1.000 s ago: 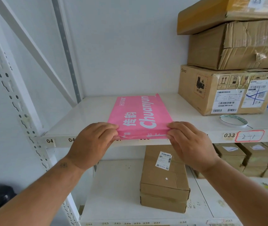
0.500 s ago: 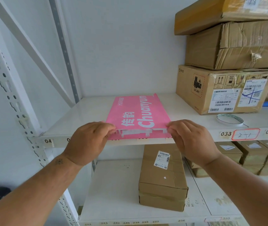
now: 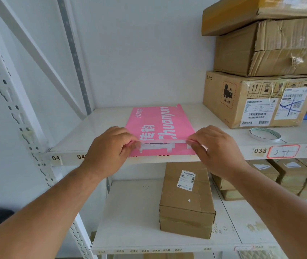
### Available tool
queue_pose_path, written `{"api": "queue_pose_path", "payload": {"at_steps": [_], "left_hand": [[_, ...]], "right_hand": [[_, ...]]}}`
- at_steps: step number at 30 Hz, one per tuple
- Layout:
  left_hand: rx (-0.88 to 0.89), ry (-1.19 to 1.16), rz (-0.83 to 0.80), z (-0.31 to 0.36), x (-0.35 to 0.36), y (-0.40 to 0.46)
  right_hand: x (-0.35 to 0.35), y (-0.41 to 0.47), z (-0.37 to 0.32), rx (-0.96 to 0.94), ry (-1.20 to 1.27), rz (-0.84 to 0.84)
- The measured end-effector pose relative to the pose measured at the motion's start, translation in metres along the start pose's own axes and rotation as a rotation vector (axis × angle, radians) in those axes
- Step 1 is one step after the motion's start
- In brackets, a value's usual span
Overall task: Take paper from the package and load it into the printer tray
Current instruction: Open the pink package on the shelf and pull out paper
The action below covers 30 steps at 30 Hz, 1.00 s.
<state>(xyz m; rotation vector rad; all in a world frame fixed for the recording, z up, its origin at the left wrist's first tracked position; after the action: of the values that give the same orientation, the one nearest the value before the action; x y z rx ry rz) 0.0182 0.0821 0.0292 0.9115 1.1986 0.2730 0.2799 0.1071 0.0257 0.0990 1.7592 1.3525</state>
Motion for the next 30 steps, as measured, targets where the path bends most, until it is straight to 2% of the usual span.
{"api": "queue_pose_path", "payload": {"at_steps": [7,9,12,15,24,30], "left_hand": [[-0.186,-0.149,0.010,-0.006,0.006,-0.004],[-0.359,-0.254,0.061,-0.013,0.015,-0.017],[-0.650,-0.475,0.145,-0.018,0.028,-0.034],[-0.771,-0.544,0.190,-0.007,0.030,-0.037],[-0.850,-0.639,0.216,0.005,0.039,-0.036],[-0.897,-0.699,0.220,0.007,0.040,-0.034]], "right_hand": [[0.005,-0.005,0.009,0.324,0.205,-0.005],[0.010,-0.014,0.009,0.435,0.270,0.010],[0.025,-0.029,0.014,0.705,0.360,-0.046],[0.032,-0.030,0.014,0.852,0.448,-0.022],[0.035,-0.022,-0.003,0.941,0.478,0.028],[0.028,-0.026,0.002,0.965,0.516,0.000]]}}
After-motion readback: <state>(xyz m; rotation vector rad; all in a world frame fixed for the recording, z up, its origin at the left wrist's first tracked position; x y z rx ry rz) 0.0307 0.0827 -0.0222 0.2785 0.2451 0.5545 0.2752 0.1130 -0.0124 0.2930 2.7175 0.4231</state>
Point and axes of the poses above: each hand's wrist, its own y-axis towards the middle knuckle, its own x-axis out of the palm, z = x × y, the point moved 8 cm from there along y, towards the middle knuckle, and after that the axes turned 1 degree about y, right-handed, at the moved point
